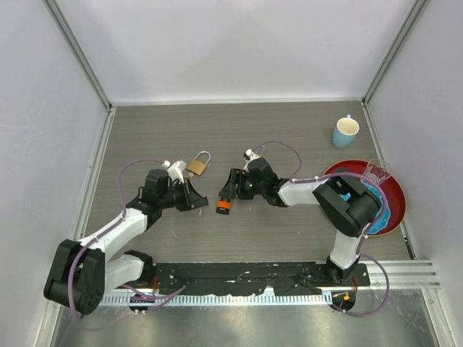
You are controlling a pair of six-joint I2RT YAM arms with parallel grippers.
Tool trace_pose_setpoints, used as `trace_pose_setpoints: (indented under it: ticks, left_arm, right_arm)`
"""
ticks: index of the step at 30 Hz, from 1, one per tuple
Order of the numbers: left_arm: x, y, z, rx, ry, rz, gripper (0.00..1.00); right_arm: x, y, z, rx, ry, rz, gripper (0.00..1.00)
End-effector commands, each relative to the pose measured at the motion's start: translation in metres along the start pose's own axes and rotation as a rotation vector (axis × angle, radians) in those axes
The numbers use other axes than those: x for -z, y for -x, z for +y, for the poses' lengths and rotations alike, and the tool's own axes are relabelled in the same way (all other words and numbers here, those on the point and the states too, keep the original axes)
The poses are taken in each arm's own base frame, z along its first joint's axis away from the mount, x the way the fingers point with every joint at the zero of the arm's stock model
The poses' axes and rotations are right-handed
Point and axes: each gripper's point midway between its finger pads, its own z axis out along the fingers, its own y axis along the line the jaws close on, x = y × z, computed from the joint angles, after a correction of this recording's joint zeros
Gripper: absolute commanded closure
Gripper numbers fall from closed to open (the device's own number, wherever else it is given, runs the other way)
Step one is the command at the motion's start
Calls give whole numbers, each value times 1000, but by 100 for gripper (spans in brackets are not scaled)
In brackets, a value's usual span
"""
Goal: Lock with the key
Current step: Place the lock at the center of the board, then place the key at the center of the board.
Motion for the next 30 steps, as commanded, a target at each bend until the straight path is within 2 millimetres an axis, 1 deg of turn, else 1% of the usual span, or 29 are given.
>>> trace_pose_setpoints:
  ticks: [1,2,3,4,6,8,11,12,13,15,19,23,25,28,29,30]
  left_arm:
    - [-2,10,-1,-53,-6,-12,100]
    - [-3,9,-1,-54,-8,-3,100]
    - [-4,9,0,-68,-8,2,100]
    - [-4,11,-2,-76,-10,3,100]
    - [-6,8,1,-92,-4,27,100]
    - [-7,11,0,-110,-7,33,100]
    - [-12,14,4,-134,2,45,100]
    - [-16,12,7,-130,9,61,100]
    - [-18,13,7,-137,4,68,100]
    - [-21,12,8,-132,1,86,100]
    - [-34,5,12,-116,3,144,98]
    - [-43,-4,8,-126,-5,176,92]
    - [-46,-4,9,-131,8,175,89]
    - [-48,-2,11,-129,18,164,82]
    - [-48,-3,11,-128,17,168,77]
    - [-49,-3,11,-129,16,169,73]
  right_arm:
    - [17,22,1,63,-75,-73,32]
    - [20,23,2,69,-72,-81,27]
    - [23,26,6,76,-67,-89,26]
    - [26,28,5,81,-77,-99,24]
    - [31,31,11,93,-64,-105,22]
    - [33,32,14,101,-55,-104,21]
    - [33,29,14,99,-53,-80,21]
    - [33,26,14,93,-54,-70,21]
    - [32,22,13,85,-51,-56,22]
    - [29,17,12,71,-48,-32,23]
    - [19,3,1,23,-66,19,31]
    - [14,1,1,1,-50,21,36]
    - [12,1,2,-1,-46,25,39]
    - [9,0,3,-4,-36,32,42]
    - [8,2,4,-4,-28,27,43]
    - [6,0,4,-6,-27,34,45]
